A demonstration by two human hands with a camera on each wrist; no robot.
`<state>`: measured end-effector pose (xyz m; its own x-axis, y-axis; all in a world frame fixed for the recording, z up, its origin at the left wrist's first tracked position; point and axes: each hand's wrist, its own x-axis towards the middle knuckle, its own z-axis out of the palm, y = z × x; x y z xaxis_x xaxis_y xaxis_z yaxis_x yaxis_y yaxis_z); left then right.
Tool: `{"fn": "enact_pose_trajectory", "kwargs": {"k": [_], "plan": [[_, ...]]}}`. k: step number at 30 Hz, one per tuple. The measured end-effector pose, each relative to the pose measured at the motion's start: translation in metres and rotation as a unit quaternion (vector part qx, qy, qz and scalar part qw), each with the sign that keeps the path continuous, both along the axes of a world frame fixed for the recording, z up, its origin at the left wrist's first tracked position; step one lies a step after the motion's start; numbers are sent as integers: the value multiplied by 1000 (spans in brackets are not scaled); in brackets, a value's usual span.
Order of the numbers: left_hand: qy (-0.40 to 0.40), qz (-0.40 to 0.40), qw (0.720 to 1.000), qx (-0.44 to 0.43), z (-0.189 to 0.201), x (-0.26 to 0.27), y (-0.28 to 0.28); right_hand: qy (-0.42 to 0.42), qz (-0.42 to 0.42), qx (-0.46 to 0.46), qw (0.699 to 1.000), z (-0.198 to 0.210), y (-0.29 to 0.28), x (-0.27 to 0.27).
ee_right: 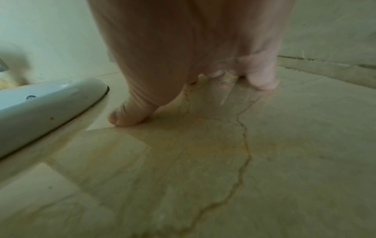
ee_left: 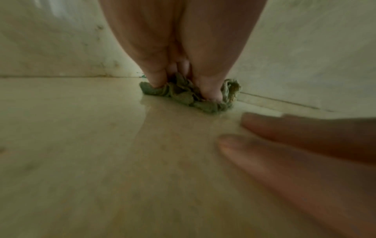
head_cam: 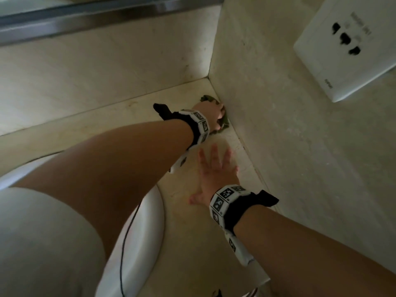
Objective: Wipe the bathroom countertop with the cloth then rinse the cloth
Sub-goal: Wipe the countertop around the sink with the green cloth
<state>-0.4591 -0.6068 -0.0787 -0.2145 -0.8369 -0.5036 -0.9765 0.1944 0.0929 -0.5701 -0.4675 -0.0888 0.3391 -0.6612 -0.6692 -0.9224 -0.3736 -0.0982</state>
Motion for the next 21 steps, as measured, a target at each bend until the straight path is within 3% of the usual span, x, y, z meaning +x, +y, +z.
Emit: {"fn": "enact_pose_trajectory", "kwargs": {"k": [3, 6, 8, 10, 13, 17, 21], "plan": [[80, 24, 996, 14, 11, 1, 27, 9, 6, 26, 1000, 7, 0, -4], [205, 127, 967, -79, 29, 14, 62, -44, -34, -31, 998, 24, -8, -9], [164, 183, 963, -111, 33, 33, 85, -139, -62, -159, 976, 34, -28, -7], [75, 225, 970, -58, 32, 50, 112, -180, -37, -222, 958, 45, -54, 3], [36, 236, 971, -7, 27, 63, 140, -153, 12, -149, 977, 55, -96, 19], [30, 206, 978, 34, 14, 57, 159, -26, 67, -62, 995, 59, -117, 33], [34, 198, 979, 43, 4, 55, 165, -32, 81, -134, 987, 46, -110, 22]]}}
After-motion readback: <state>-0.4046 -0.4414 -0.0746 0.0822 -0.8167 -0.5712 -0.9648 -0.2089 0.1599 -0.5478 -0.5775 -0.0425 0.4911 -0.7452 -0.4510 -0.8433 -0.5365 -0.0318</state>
